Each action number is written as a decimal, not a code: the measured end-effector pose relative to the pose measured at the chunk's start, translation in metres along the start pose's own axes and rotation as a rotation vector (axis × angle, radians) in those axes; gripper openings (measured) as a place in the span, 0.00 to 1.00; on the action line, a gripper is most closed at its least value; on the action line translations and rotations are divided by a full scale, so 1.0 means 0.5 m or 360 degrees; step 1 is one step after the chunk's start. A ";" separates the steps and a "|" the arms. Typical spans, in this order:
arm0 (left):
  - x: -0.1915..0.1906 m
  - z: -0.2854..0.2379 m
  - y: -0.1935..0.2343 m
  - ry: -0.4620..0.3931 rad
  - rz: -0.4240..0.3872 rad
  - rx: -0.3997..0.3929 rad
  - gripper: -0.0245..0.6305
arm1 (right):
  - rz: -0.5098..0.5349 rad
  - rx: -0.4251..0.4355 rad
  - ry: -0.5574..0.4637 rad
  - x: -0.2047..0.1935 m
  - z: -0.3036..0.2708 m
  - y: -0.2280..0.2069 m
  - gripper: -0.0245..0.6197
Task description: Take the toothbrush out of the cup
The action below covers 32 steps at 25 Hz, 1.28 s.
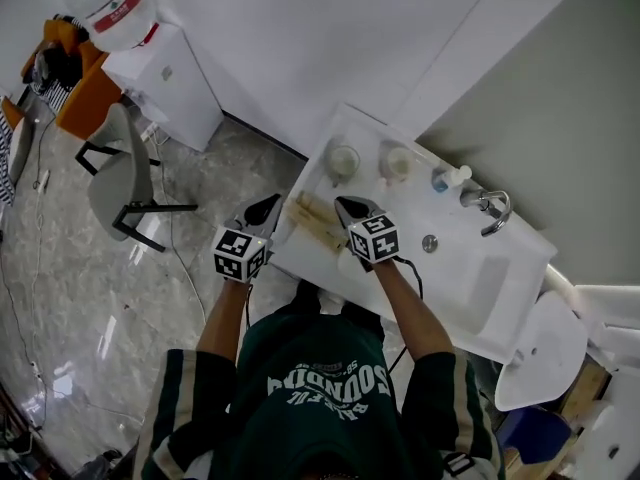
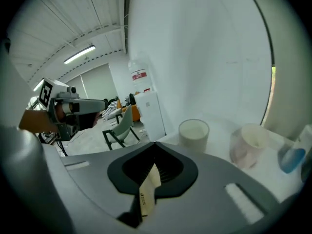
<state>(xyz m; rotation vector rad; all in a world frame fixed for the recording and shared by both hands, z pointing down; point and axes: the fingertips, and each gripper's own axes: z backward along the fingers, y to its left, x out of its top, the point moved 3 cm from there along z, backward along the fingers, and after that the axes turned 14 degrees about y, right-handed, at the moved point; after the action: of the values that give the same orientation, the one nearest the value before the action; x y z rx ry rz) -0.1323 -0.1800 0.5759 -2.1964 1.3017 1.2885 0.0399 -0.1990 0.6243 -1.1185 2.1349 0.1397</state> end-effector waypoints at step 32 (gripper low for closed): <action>0.127 -0.154 -0.356 -0.0016 -0.0478 -0.0620 0.11 | -0.0494 -0.0932 -0.0618 -0.189 0.469 -0.138 0.04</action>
<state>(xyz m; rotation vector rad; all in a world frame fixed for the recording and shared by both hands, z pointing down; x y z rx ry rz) 0.0670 -0.1642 0.5343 -2.5133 0.7194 1.5229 0.2543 -0.0845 0.5258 -1.5850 1.5844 0.8064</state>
